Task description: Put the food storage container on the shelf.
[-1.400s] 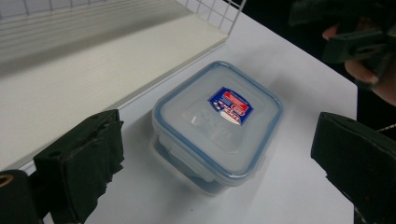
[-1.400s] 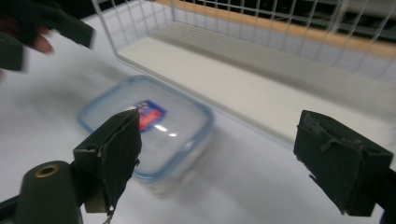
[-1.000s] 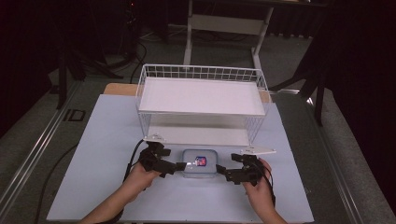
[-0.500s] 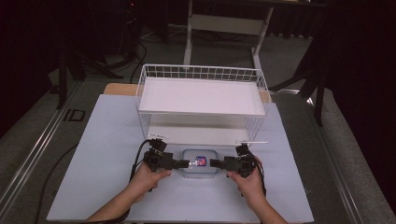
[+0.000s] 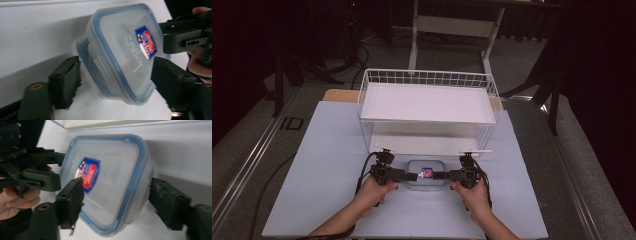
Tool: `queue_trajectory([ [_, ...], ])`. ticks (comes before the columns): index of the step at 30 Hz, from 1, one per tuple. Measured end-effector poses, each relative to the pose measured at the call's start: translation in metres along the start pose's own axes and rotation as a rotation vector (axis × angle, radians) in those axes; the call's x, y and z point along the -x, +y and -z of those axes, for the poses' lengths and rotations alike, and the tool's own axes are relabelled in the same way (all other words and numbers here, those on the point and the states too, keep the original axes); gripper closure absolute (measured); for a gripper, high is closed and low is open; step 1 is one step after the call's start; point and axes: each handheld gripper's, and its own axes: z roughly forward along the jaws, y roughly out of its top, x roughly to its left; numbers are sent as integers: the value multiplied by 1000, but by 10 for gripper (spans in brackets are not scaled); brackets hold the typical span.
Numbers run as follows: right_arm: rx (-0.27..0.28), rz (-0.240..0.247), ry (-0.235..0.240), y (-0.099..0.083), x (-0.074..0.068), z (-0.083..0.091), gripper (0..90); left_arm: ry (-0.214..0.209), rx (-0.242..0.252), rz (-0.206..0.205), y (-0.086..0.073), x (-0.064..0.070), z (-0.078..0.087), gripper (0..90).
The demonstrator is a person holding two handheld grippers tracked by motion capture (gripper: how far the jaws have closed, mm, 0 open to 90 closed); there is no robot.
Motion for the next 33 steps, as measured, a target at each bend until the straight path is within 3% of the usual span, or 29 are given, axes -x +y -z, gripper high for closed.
queue_trajectory([
  [3,-6,-3,-10,-1,-1,-1,331,-32,8,10,0,-1,-2,338],
  [7,-5,-9,-13,-4,-1,0,344,-17,7,-5,-2,3,-2,353],
  [11,19,25,-29,-7,-5,2,352,20,10,-72,-8,11,0,350],
  [15,38,36,-53,-12,-11,4,364,44,24,-111,-12,17,1,358],
  [16,41,29,-57,-13,-12,4,367,50,35,-105,-14,19,3,364],
  [17,41,34,-66,-14,-14,5,371,41,46,-70,-14,18,6,405],
  [18,44,49,-72,-15,-16,6,374,36,53,-70,-15,18,7,437],
  [20,50,64,-86,-19,-21,8,376,59,57,-103,-18,23,8,444],
  [25,64,85,-95,-20,-23,10,379,133,48,-127,-18,35,8,446],
  [28,100,122,-126,-16,-29,13,379,126,58,-97,-14,35,7,446],
  [33,128,123,-117,-4,-29,17,380,130,102,-108,0,36,12,453],
])
